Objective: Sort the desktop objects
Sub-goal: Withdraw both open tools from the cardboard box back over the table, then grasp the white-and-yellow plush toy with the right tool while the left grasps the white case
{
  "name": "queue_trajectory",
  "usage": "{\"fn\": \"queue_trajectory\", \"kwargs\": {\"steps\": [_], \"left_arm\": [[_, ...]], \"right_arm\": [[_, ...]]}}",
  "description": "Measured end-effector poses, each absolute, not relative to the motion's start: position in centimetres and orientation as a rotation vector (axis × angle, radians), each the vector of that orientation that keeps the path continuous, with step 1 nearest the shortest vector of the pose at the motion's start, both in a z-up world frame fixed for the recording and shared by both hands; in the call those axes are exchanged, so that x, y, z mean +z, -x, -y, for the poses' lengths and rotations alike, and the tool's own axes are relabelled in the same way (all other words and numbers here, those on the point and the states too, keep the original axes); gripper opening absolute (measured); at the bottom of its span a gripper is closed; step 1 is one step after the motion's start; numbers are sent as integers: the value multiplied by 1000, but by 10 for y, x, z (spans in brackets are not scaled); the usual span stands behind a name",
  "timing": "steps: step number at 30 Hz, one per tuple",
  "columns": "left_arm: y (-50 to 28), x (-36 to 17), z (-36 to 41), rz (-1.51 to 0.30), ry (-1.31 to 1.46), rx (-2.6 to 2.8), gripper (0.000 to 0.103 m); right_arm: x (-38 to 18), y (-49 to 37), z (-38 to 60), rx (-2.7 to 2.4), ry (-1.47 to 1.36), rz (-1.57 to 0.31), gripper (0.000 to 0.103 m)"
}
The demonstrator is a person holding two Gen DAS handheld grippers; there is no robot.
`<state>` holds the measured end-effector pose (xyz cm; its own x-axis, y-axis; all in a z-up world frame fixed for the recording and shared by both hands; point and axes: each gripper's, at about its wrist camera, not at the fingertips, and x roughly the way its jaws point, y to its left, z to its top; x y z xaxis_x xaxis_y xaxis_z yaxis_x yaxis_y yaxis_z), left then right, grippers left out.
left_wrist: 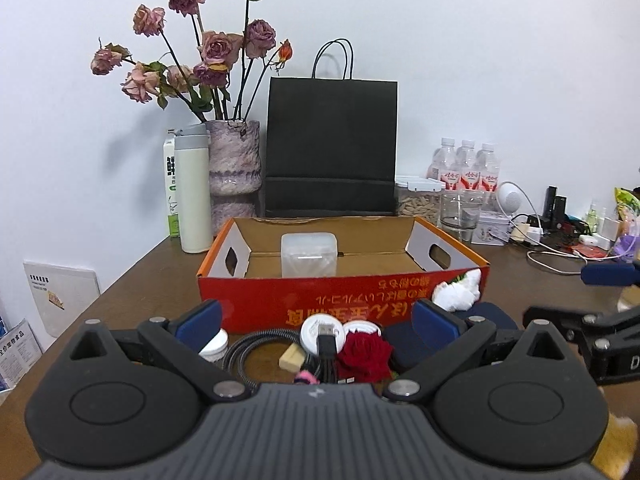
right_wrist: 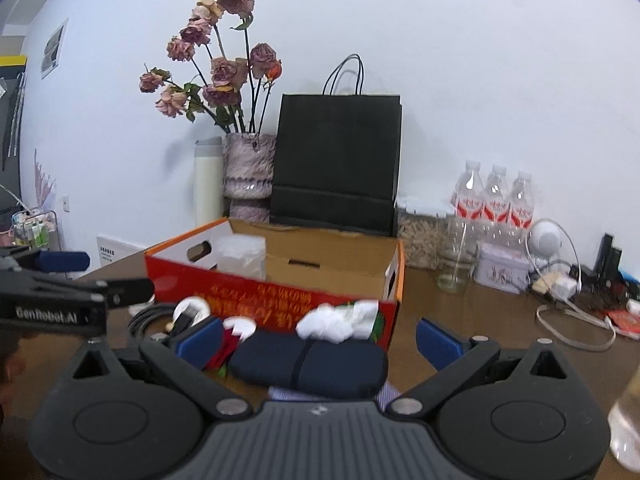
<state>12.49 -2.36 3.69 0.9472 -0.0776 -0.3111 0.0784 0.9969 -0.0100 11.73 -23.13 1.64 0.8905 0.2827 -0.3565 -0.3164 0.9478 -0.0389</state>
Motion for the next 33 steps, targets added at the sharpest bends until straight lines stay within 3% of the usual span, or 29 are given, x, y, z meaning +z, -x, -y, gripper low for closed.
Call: {"fn": "queue_trajectory", "kwargs": {"steps": [14, 33], "left_arm": [[-71, 27, 2, -374, -8, -72, 103], [-69, 1, -7, -491, -1, -40, 103]], "right_arm": [[-14, -56, 256, 316, 65, -464, 103], [-43, -71, 240, 360, 64, -628, 101]]}}
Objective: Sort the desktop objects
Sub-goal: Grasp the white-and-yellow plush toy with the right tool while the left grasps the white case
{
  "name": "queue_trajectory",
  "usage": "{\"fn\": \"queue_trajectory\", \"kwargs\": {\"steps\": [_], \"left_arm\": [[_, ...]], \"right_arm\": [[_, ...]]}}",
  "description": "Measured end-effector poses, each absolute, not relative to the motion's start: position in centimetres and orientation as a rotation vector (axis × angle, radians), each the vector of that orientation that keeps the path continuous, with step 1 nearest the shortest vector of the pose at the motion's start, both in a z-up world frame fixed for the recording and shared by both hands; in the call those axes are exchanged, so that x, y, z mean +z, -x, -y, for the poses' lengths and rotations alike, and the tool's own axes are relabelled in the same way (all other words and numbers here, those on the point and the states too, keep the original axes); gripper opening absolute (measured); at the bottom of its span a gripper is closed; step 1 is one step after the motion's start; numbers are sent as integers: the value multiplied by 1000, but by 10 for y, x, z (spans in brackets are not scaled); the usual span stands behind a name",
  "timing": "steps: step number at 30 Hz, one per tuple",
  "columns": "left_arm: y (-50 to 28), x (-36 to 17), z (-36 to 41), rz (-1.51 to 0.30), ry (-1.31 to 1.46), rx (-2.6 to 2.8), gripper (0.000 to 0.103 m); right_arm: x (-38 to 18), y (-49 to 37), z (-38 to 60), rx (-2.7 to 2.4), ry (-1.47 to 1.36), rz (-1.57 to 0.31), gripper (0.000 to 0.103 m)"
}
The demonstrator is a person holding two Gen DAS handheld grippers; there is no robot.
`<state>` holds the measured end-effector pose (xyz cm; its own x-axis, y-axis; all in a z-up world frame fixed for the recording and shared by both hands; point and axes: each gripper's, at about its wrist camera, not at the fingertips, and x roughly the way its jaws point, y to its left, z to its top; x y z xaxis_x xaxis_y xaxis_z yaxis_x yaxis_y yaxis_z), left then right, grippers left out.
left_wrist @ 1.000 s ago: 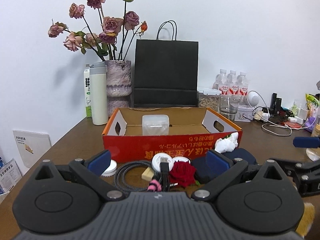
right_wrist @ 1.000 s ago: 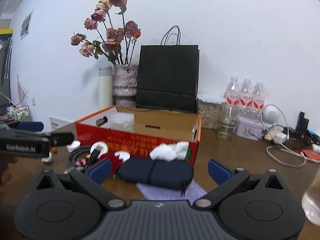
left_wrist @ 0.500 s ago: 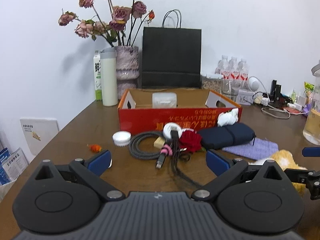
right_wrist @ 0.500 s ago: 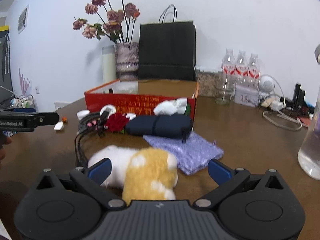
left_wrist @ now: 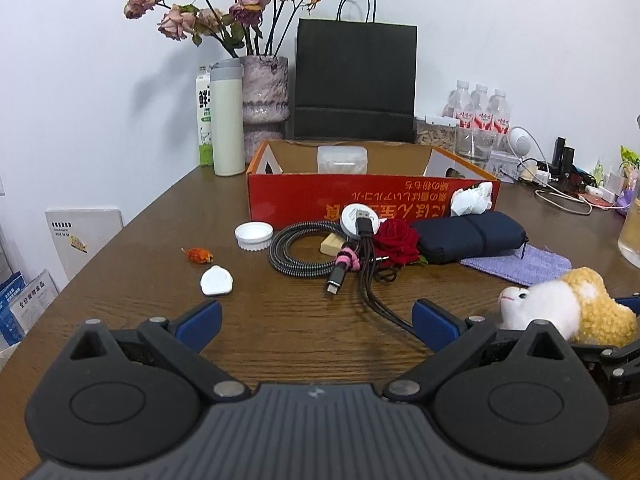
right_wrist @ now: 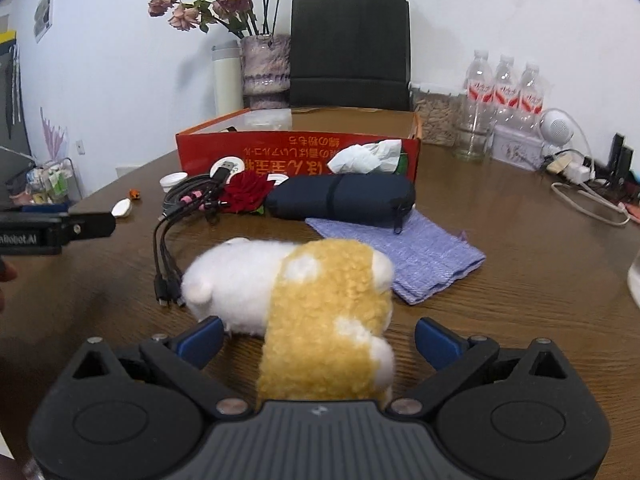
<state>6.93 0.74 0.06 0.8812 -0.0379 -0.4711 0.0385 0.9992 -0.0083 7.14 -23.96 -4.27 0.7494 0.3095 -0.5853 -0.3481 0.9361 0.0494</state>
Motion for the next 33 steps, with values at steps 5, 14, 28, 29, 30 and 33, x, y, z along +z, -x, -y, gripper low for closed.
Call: {"fn": "queue_trajectory", "kwargs": {"steps": [5, 14, 28, 29, 30, 33], "left_arm": [[-72, -3, -8, -504, 1, -48, 103], [-77, -4, -9, -514, 3, -50, 103], [-98, 1, -41, -521, 1, 47, 103], [-101, 1, -45, -524, 1, 57, 103], [-105, 0, -49, -531, 1, 69, 103], [-118, -1, -58, -551, 9, 97, 103]], "right_arm": [[-46, -80, 235, 377, 72, -664, 84], [-45, -82, 235, 373, 95, -650, 60], [-37, -84, 240, 349, 52, -600, 54], [-35, -85, 240, 345, 49, -595, 54], [-34, -86, 240, 341, 45, -589, 54], [-30, -92, 240, 324, 40, -575, 54]]}}
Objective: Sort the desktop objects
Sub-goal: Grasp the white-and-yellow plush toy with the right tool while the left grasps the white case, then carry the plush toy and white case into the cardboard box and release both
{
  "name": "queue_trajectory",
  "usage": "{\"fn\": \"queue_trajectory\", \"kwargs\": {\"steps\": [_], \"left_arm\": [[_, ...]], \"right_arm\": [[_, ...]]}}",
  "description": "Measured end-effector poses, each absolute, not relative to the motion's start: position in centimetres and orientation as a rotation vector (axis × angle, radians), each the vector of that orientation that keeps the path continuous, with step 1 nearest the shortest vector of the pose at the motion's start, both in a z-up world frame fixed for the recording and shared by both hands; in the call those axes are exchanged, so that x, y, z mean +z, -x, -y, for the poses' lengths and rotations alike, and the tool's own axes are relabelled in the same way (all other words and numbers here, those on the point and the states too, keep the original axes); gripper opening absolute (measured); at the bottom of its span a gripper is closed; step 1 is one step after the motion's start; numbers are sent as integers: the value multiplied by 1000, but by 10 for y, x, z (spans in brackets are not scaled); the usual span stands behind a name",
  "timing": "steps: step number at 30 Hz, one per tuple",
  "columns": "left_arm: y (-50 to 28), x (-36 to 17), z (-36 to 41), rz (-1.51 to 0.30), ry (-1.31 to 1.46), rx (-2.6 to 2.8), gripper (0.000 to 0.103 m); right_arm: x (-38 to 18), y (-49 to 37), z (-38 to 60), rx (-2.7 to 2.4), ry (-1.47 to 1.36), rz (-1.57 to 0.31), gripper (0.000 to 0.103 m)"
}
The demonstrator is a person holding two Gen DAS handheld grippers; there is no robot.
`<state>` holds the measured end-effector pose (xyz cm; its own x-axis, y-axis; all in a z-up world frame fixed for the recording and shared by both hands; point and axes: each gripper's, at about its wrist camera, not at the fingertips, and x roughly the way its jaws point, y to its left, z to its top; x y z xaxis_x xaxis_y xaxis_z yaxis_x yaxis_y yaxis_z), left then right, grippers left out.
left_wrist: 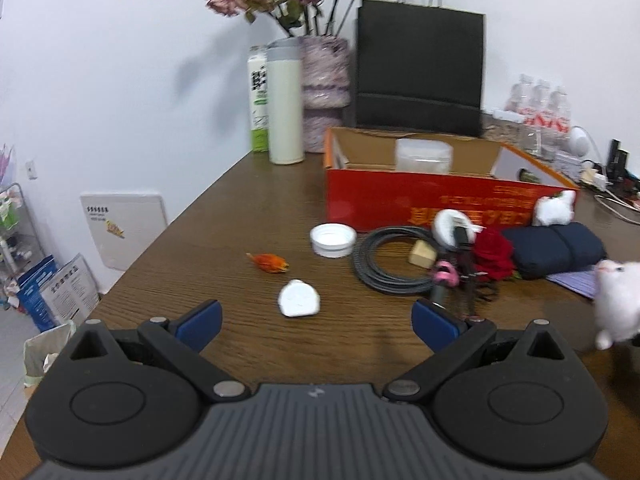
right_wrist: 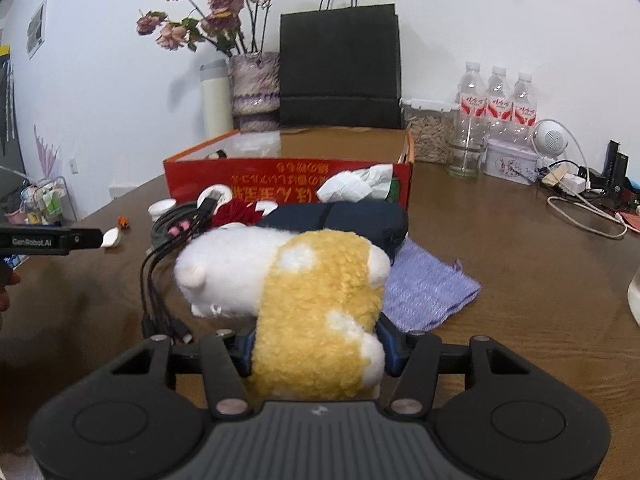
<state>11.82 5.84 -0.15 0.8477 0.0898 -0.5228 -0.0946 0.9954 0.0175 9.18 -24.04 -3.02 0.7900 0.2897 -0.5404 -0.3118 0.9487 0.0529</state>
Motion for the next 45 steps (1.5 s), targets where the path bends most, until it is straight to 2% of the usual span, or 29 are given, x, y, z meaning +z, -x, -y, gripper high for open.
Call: {"fn": "queue_trajectory", "kwargs": {"steps": [5, 14, 17, 19, 23, 28, 30, 45], "left_arm": [[-139, -6, -66, -581, 5, 128, 102], [-163, -13, -72, -622, 15, 150, 86], [-166, -17, -76, -636, 28, 157, 78], [-169, -19, -77, -646, 37, 157, 67], [-171, -23, -76, -658, 45, 150, 57], [-171, -23, -74, -645, 38, 132, 33], [-171, -23, -73, -642, 36, 123, 28], [-162, -4, -67, -579, 66, 88, 27]], "right_arm": [[-26, -103, 241, 300, 30, -556, 54], [-21, -128, 237, 281, 26, -533, 54], [-21, -136, 237, 274, 19, -528, 54], [-22, -139, 237, 270, 13, -525, 54], [-26, -144, 237, 268, 3, -532, 55], [-31, -146, 236, 273, -1, -535, 55], [-32, -145, 235, 274, 3, -533, 55], [-18, -137, 237, 265, -6, -473, 55]]}}
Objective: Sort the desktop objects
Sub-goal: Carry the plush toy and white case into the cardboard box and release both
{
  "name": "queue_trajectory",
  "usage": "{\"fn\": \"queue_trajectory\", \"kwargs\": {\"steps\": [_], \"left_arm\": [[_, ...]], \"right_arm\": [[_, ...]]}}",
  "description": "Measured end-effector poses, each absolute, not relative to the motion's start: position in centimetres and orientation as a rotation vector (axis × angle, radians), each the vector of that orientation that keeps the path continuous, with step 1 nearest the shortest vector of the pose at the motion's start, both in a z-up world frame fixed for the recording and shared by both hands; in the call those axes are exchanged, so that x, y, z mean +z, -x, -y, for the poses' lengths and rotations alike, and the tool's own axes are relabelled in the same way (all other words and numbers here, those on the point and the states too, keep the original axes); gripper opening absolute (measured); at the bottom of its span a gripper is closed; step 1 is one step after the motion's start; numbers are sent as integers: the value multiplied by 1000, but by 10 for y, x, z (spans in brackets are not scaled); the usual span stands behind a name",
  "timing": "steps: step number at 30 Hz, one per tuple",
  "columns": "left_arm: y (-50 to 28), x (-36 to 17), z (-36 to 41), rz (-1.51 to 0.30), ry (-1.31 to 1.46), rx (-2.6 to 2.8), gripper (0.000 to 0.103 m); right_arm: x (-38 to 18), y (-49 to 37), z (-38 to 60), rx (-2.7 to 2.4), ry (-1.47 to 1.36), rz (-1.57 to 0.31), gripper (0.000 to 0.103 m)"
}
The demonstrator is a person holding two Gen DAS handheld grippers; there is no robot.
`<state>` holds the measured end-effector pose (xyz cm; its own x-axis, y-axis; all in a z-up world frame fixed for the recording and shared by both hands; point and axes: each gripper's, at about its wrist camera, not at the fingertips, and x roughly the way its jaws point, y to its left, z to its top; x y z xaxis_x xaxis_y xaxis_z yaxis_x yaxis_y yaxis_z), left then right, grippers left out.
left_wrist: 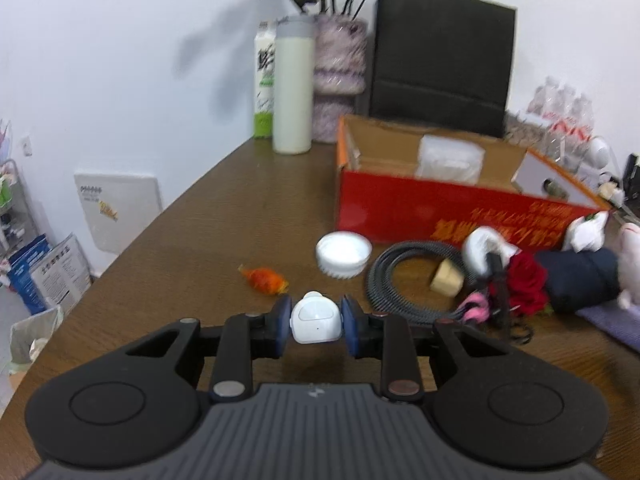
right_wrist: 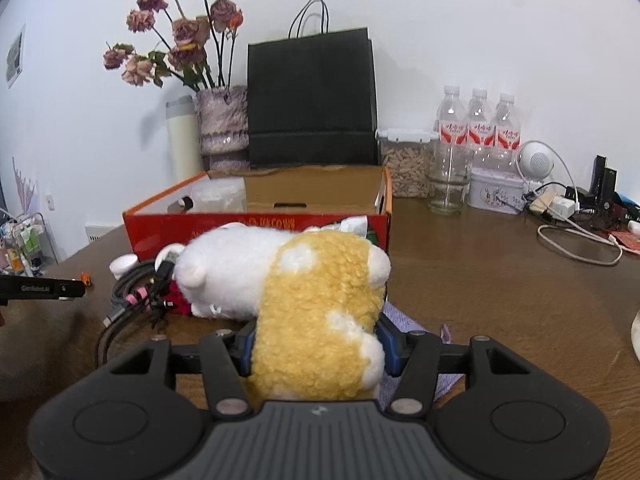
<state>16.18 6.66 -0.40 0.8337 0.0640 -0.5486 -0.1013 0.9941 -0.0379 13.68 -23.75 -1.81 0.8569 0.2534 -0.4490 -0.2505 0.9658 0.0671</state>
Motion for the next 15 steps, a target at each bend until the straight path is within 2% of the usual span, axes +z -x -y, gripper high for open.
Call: {"fn": "queue_trajectory", "kwargs": {"steps": [15], "left_arm": [[-198, 71, -7, -374, 10, -72, 28]], "right_arm": [[40, -167, 217, 286, 17, -328, 55]]}}
